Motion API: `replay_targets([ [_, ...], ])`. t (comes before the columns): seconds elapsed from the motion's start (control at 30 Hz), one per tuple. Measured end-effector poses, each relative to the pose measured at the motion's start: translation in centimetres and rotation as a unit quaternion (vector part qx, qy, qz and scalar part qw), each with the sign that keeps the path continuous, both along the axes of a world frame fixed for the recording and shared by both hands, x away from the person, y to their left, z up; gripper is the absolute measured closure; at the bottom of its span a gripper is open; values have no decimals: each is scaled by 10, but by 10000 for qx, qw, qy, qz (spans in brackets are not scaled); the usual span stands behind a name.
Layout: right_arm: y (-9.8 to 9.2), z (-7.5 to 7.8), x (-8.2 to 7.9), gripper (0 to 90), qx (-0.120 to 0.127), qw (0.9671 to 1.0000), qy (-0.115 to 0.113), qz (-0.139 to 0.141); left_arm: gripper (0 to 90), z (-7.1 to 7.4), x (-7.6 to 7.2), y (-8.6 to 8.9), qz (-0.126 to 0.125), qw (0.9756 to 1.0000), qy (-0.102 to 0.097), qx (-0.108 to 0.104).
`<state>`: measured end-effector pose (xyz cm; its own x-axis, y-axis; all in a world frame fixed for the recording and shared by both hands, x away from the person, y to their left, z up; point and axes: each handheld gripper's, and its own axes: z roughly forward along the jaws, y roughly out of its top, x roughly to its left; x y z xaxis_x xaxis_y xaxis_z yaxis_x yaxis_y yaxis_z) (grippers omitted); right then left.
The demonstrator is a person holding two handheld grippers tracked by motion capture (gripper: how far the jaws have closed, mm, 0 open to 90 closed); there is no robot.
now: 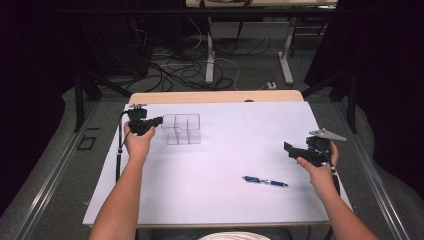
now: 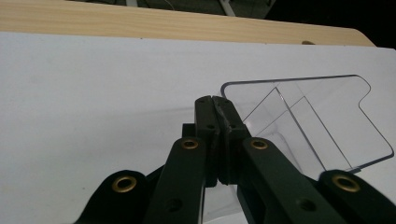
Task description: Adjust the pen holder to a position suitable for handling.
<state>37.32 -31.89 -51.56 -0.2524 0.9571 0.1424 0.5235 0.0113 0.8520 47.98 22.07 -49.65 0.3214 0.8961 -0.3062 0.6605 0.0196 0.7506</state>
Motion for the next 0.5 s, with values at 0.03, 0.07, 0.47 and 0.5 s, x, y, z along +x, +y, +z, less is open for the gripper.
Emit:
replay_targets([
  [0.03, 0, 0, 0, 70, -3, 10000, -3, 8, 900, 0, 0, -1, -65, 10000, 28, 22],
  [0.07, 0, 0, 0, 70, -7, 10000, -8, 15, 900, 0, -1, -5, -32, 10000, 0, -15],
  [0.47, 0, 0, 0, 70, -10, 10000, -9, 29, 900, -1, -6, -38, -199, 9998, 62, -66],
  [0.5, 0, 0, 0, 70, -6, 10000, -4, 34, 900, -1, -6, -42, -193, 9998, 47, -88],
])
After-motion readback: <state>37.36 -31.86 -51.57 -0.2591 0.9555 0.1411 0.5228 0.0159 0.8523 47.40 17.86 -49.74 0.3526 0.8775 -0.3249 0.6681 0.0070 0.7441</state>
